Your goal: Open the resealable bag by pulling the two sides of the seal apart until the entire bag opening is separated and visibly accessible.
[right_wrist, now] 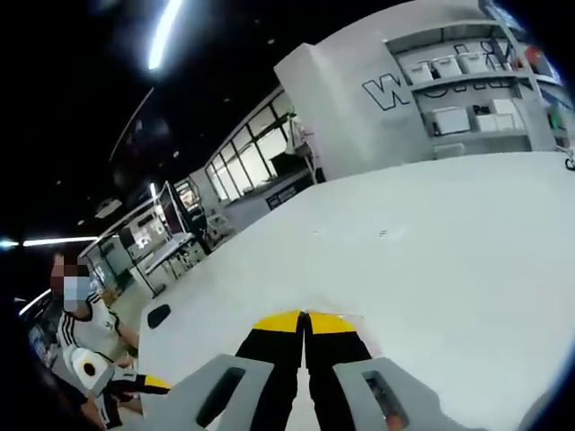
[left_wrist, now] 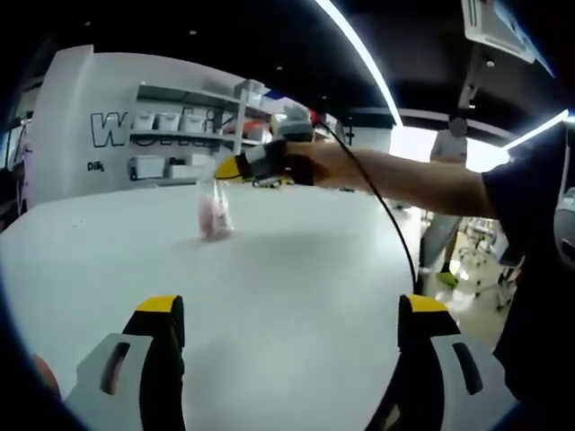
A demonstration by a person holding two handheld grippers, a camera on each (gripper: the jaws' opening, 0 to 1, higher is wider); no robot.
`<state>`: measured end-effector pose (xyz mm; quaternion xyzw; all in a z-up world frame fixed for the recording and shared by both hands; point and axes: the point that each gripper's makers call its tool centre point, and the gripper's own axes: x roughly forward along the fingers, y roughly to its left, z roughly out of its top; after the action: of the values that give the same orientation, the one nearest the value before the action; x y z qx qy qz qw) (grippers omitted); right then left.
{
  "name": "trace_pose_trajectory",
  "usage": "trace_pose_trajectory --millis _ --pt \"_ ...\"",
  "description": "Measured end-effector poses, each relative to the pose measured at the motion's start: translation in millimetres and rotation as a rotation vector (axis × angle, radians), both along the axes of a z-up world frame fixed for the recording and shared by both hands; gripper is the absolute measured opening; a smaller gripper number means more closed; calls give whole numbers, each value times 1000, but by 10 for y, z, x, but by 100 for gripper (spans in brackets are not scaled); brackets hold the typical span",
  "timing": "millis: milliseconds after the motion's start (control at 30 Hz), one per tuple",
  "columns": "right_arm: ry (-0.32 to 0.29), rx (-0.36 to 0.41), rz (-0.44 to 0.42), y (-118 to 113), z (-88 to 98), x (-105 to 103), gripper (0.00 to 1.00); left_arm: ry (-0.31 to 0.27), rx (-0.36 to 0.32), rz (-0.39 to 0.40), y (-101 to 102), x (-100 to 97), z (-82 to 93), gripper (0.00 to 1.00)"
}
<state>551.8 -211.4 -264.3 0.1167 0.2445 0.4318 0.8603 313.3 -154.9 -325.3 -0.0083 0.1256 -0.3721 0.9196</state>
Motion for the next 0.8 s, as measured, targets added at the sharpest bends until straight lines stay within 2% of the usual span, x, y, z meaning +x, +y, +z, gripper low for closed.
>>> trace_pose_trajectory --millis 100,267,300,467,800 --pt "10 10 -3 25 -11 -35 0 2 2 1 29 6 7 98" --pt "-10 -11 20 82 -41 -120 0 4 2 2 61 10 16 98" --pt "-31 -15 17 71 -35 -116 0 4 -1 1 65 11 22 98" --pt "-37 -16 17 59 -25 -114 6 -1 -4 1 78 10 58 98" --pt "-33 -24 26 -18 -29 -130 5 -2 -7 1 41 -26 55 97"
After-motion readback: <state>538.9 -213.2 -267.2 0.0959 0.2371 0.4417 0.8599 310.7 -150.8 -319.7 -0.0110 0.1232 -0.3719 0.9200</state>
